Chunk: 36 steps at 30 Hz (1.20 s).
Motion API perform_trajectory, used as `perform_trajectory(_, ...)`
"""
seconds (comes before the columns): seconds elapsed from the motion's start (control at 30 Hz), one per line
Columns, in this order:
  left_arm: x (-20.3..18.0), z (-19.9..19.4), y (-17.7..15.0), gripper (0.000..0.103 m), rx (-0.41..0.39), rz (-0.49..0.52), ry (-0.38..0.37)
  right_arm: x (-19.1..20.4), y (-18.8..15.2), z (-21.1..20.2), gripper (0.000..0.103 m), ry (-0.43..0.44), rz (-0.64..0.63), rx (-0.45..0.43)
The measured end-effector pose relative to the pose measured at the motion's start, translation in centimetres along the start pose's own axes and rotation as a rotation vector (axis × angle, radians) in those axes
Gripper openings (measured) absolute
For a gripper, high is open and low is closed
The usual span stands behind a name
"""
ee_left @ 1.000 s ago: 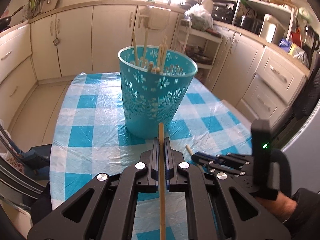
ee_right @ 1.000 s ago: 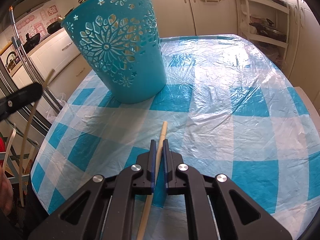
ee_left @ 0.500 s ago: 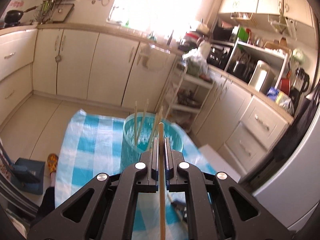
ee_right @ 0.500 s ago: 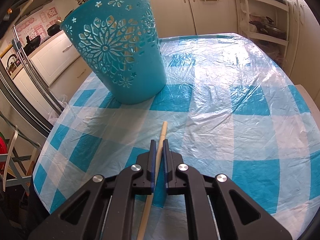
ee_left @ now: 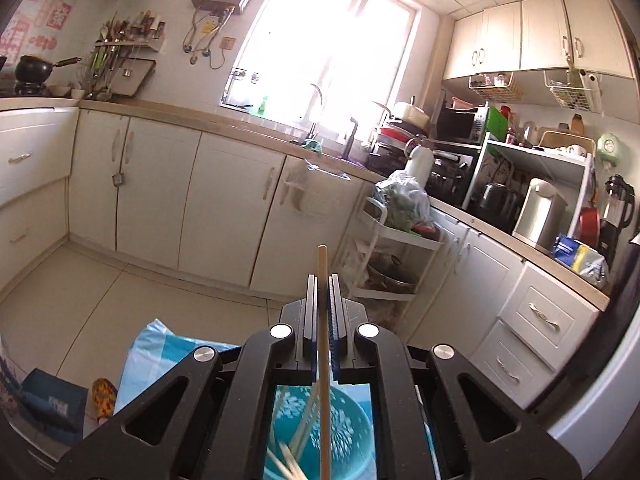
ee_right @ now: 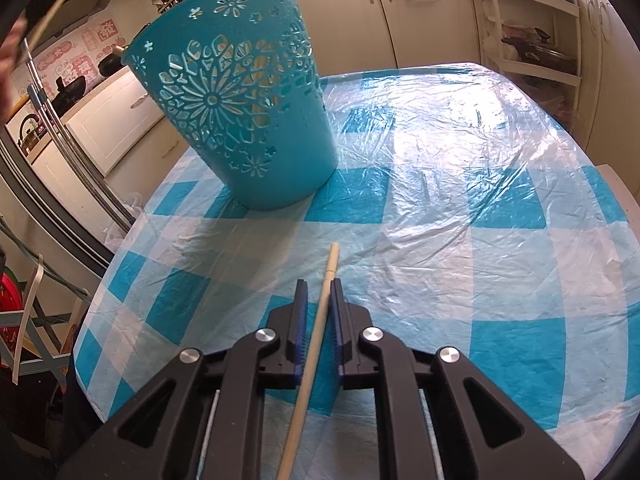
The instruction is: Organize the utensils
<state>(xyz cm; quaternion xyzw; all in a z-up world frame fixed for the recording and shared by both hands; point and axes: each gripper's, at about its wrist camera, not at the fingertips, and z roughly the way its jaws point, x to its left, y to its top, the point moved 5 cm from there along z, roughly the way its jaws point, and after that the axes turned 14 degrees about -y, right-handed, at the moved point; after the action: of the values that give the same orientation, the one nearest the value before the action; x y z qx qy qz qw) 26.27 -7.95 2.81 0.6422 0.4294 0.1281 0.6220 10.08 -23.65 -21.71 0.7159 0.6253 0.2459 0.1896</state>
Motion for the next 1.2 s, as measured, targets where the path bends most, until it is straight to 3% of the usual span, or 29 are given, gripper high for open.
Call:
perform_trajectory(0.2, 2.4, 4.1, -1.0, 0.005, 0.016, 0.000, 0.053, 0.0, 0.0, 0.0, 0.016, 0.008, -0.002, -0.001)
perform_trajectory(0.43, 4.1, 6.0, -2.3, 0.005, 0.023, -0.004, 0.080, 0.2, 0.0, 0.0, 0.018, 0.010, -0.005, -0.001)
perform_trajectory(0.83, 3.7, 5.7, -7.2, 0.006, 0.179, 0.056, 0.098, 0.2, 0.0, 0.0, 0.018, 0.010, -0.003, -0.001)
perform_trajectory(0.93, 4.3, 3.4, -8.1, 0.019, 0.181, 0.037, 0.119, 0.3, 0.0, 0.0, 0.018, 0.007, -0.006, -0.002)
perform_trajectory(1.0, 4.8, 1.8, -8.3, 0.037, 0.167, 0.026, 0.136, 0.4, 0.0, 0.0, 0.018, -0.002, -0.014, -0.004)
perform_trajectory(1.2, 8.2, -3.9, -10.8, 0.055, 0.150, -0.062, 0.217, 1.3, -0.2, -0.1, 0.018, -0.072, -0.080, -0.015)
